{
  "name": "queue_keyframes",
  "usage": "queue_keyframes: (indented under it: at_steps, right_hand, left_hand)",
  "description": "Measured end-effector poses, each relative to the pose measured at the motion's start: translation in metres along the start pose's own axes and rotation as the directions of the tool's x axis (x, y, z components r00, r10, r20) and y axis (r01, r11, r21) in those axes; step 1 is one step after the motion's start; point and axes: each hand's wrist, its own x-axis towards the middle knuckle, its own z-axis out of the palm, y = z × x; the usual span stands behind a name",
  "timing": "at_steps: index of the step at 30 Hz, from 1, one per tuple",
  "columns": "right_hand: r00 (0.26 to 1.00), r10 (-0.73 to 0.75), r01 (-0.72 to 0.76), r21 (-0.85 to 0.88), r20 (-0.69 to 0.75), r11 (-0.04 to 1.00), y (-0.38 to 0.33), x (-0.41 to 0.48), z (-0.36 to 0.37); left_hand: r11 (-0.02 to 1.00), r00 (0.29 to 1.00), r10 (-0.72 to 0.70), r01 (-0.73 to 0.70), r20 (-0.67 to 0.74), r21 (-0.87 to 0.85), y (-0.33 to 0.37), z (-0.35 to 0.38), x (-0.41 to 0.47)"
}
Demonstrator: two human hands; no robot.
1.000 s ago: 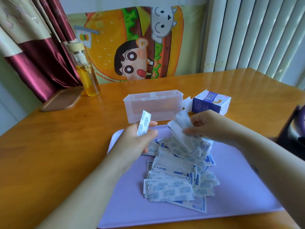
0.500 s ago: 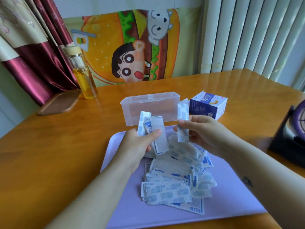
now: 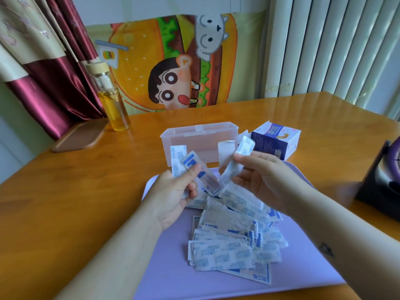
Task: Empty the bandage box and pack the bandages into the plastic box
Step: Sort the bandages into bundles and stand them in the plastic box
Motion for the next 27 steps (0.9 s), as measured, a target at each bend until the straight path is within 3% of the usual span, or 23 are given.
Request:
queue_keyframes:
  at_steps: [2, 4, 7, 10, 17, 22, 24, 27]
  right_hand:
    - [0.985, -0.17, 0.168, -0.118, -0.012, 0.979, -0.005, -0.002, -0.003]
    - [0.953, -0.296, 0.302, -0.313, 0.068, 0.9, -0.01, -0.006, 0.001]
    - [0.933, -0.306, 0.359, -0.48, 0.188, 0.8, -0.003, -0.011, 0.009]
    - [0.94, -0.271, 0.34, -0.551, 0.205, 0.762, 0.007, -0.012, 0.009]
    - [0.944, -0.272, 0.328, -0.624, 0.187, 0.709, 0.01, -0.013, 0.01]
    - [0.952, -0.238, 0.305, -0.578, 0.19, 0.757, 0.009, -0.01, 0.012]
    - [0.959, -0.197, 0.276, -0.508, 0.203, 0.816, 0.01, -0.007, 0.015]
    - [0.963, -0.176, 0.254, -0.46, 0.206, 0.851, 0.009, -0.003, 0.022]
  left_hand:
    - [0.999, 0.999, -0.035, 0.034, -0.023, -0.016, 0.002, -0.002, 0.001]
    - [0.997, 0.997, -0.074, 0.074, -0.018, 0.022, 0.001, 0.0, 0.002]
    - [0.988, 0.991, -0.133, 0.13, 0.032, 0.086, -0.002, 0.008, 0.0]
    - [0.983, 0.981, -0.169, 0.162, 0.095, 0.083, -0.003, 0.015, -0.004]
    - [0.988, 0.967, -0.148, 0.136, 0.207, 0.073, -0.004, 0.014, -0.009]
    - [0.989, 0.952, -0.121, 0.093, 0.28, 0.112, -0.004, 0.007, -0.01]
    - [0.99, 0.961, -0.08, 0.045, 0.266, 0.133, -0.004, 0.006, -0.01]
    - [0.991, 0.99, -0.041, 0.023, 0.132, 0.134, 0.001, -0.001, -0.008]
